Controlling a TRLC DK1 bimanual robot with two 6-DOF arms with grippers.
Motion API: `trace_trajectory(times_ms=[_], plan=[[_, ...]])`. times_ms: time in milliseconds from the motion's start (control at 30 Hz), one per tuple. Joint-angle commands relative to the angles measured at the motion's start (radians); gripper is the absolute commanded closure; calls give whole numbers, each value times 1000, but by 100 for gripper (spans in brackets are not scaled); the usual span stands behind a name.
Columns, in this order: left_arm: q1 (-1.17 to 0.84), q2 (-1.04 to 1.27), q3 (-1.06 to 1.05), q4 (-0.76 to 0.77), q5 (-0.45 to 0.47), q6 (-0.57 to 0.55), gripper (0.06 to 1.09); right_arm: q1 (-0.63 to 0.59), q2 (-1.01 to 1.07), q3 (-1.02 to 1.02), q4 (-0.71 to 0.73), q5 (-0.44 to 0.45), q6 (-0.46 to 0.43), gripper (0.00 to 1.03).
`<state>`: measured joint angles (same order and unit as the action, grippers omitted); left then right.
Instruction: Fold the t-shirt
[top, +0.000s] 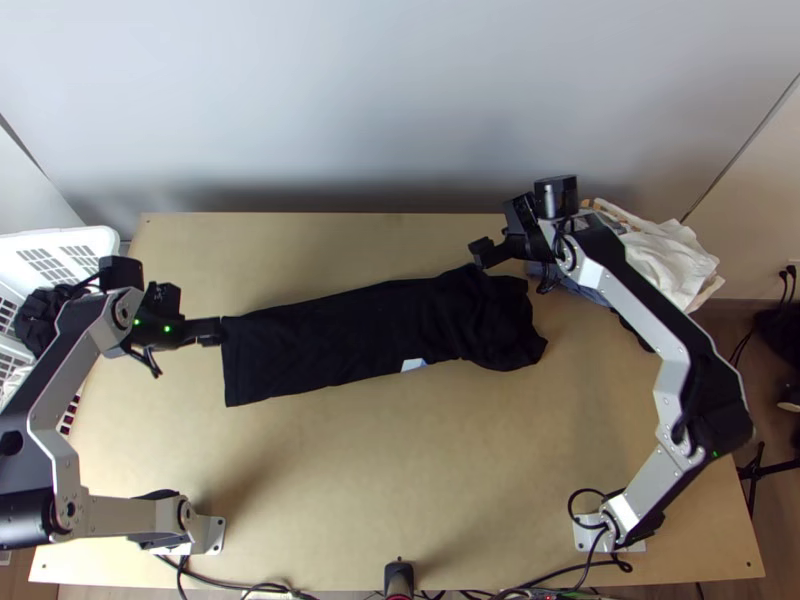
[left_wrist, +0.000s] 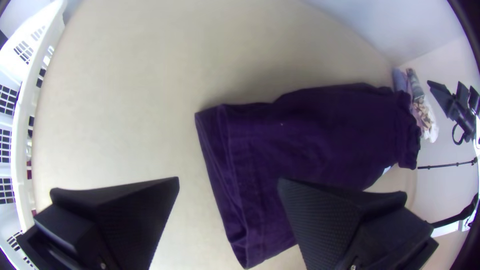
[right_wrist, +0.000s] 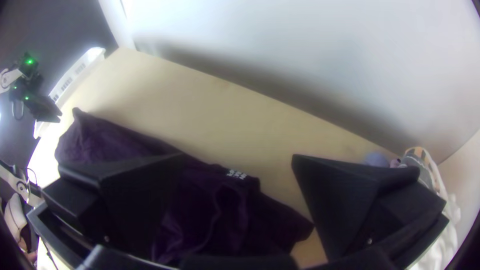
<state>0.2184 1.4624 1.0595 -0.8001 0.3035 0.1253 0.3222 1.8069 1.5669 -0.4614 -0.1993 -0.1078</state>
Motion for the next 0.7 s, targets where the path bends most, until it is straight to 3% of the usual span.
trace_trajectory(times_ms=[0,433,667], plan=[[-11,-71,-50,-70,2,14,12,49,-107,-2,-13,-2,19,5],[-123,32,-64,15,0,-61,12,101,-187,-74,-23,-2,46,5],[-132,81,-38,67,-58,-73,12,101,-235,-128,-23,-2,48,5]])
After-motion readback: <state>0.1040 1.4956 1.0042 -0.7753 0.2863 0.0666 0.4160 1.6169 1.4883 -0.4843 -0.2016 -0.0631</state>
